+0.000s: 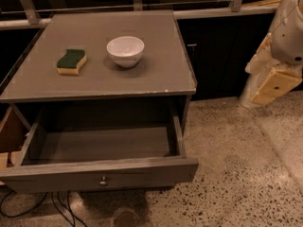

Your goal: Close top drawer

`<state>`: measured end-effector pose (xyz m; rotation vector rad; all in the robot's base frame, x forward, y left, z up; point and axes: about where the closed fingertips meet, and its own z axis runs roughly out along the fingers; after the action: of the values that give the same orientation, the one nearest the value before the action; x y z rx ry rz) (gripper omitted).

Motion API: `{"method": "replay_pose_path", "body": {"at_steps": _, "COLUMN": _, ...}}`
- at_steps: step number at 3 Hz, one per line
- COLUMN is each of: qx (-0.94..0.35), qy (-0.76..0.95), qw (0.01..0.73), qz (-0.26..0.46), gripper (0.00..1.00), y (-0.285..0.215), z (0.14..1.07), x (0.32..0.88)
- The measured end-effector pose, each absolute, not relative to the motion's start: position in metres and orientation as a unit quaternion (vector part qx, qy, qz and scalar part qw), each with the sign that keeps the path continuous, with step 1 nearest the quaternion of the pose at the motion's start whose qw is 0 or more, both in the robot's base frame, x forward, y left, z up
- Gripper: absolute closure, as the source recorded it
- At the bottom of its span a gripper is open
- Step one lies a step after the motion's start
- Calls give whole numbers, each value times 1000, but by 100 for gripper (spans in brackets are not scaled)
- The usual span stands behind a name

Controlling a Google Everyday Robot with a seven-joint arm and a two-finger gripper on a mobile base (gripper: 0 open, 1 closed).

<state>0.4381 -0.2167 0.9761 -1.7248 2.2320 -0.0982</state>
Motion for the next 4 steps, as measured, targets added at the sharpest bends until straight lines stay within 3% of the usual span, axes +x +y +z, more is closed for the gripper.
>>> {"method": "replay_pose_path", "body": {"at_steps": 1, "qx": -603, "qy": 781, "qw": 159, "qz": -34, "gripper": 75, "y": -217, "z": 976, "x": 438}}
{"method": "replay_pose_path", "body": {"at_steps": 2, "qx": -603, "qy": 781, "qw": 159, "qz": -34, "gripper": 97, "y": -217, "z": 976, "x": 438}}
{"method": "replay_pose_path", "body": {"at_steps": 4, "qx": -593, "qy": 789, "qw": 152, "qz": -43, "gripper": 100, "y": -228, "z": 955, "x": 431}}
